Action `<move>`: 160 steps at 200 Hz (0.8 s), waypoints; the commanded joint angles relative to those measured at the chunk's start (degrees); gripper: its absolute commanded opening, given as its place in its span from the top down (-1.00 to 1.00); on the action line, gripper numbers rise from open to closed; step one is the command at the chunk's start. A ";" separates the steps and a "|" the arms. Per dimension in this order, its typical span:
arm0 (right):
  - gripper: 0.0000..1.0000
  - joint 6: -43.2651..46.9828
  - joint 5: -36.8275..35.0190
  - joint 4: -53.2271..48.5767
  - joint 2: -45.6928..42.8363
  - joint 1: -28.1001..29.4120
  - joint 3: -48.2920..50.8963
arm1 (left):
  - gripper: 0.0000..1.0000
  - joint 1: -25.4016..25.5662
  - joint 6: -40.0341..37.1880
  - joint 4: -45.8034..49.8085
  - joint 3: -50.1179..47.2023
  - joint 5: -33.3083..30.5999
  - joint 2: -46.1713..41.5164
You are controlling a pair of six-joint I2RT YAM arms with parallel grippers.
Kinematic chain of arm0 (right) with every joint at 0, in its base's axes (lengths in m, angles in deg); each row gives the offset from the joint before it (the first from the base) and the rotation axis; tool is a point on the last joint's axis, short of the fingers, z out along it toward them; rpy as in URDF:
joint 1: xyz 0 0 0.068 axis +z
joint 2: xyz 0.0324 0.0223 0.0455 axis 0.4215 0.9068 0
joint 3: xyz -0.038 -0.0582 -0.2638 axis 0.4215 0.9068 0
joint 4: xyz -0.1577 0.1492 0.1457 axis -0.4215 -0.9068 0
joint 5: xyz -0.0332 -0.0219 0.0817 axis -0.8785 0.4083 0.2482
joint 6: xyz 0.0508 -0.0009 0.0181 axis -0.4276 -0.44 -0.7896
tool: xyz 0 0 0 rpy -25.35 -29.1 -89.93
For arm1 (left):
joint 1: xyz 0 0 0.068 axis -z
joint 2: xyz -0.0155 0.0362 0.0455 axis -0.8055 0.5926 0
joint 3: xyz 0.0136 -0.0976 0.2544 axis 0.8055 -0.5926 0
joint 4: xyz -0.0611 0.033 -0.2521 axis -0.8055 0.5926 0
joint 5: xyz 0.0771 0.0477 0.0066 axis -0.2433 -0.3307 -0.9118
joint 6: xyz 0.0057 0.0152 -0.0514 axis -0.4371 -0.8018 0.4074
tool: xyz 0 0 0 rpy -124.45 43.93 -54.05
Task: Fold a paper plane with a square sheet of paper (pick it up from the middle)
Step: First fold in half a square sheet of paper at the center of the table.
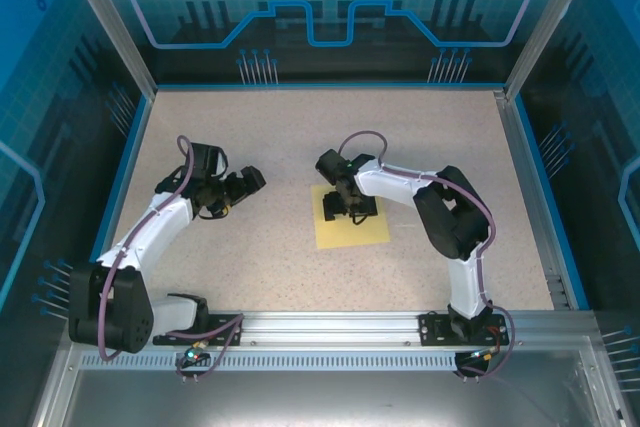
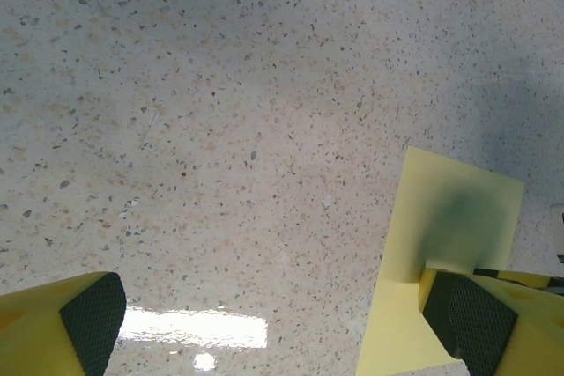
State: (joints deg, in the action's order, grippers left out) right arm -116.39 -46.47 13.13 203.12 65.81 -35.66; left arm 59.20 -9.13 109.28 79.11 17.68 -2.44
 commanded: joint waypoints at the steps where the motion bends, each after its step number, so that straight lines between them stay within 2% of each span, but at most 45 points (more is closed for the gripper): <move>1: -0.67 -0.83 1.68 -0.39 3.90 0.23 3.22 | -0.97 0.35 1.16 0.81 -0.13 0.49 0.26; 75: -0.55 -1.13 2.59 0.71 4.18 -0.11 4.05 | -0.97 0.35 1.47 1.35 -0.39 0.34 -0.09; 121: -0.53 -0.95 2.65 0.88 3.35 -0.15 3.49 | -0.97 0.30 1.60 1.43 -0.77 0.33 -0.53; 143: -0.42 -0.51 2.91 1.04 2.24 -0.12 2.63 | -0.97 0.35 1.75 1.43 -0.88 0.42 -0.61; 160: -0.25 -0.42 3.54 1.55 1.17 -0.15 2.12 | -0.97 0.35 1.91 1.34 -1.04 0.70 -0.70</move>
State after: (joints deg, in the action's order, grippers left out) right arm -116.46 -45.81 14.25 202.77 65.77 -35.20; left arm 59.20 -8.91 109.47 79.11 17.66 -2.46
